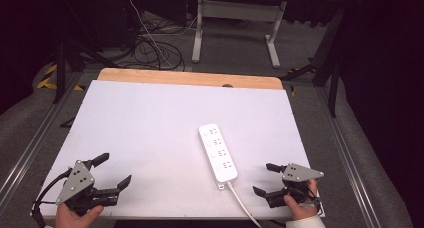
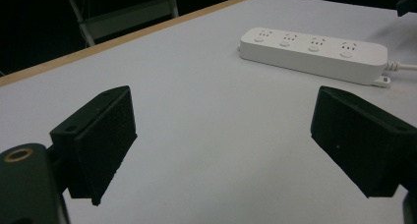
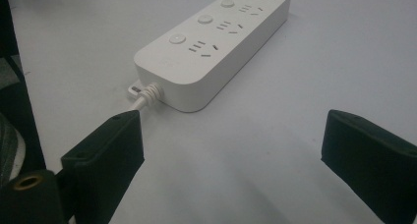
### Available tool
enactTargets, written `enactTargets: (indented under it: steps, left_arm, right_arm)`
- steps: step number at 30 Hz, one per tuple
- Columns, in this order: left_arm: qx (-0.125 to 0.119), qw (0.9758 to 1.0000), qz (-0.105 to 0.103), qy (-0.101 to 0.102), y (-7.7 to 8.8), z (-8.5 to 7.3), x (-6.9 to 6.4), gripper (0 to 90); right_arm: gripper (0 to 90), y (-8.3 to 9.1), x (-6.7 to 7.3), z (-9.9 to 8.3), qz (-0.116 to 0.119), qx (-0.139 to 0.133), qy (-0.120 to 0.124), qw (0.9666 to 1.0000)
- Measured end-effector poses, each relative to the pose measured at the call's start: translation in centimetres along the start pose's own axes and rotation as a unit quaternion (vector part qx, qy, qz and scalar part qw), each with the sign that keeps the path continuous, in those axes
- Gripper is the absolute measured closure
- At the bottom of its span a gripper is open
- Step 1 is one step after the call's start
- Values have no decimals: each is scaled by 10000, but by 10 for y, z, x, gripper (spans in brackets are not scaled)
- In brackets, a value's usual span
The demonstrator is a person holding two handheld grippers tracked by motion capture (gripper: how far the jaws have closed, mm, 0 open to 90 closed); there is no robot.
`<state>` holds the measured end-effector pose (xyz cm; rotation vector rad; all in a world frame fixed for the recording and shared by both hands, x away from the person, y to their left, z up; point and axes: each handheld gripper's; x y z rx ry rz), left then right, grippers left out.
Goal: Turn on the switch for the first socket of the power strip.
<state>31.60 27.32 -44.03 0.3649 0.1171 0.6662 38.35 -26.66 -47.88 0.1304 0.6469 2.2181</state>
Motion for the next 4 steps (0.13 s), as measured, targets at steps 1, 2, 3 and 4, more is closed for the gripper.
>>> enactTargets:
  steps: [1,2,3,4]
  left_arm:
    - [-2,10000,1,13,0,0,0,104]
    - [-2,10000,1,12,0,0,0,104]
    - [0,10000,6,9,0,0,0,104]
    - [1,10000,5,6,0,0,0,104]
  right_arm:
    - [94,0,0,0,5,-13,7,10000]
    - [96,1,0,1,-6,-24,11,10000]
    - [97,1,1,1,-7,-33,16,10000]
    - [97,1,1,1,-7,-44,20,10000]
Point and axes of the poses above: each handheld gripper's, and its own axes: y roughly backward along the jaws, z roughly out of its top, x roughly to its left, and after that the axes turned 15 degrees about -z, right-handed
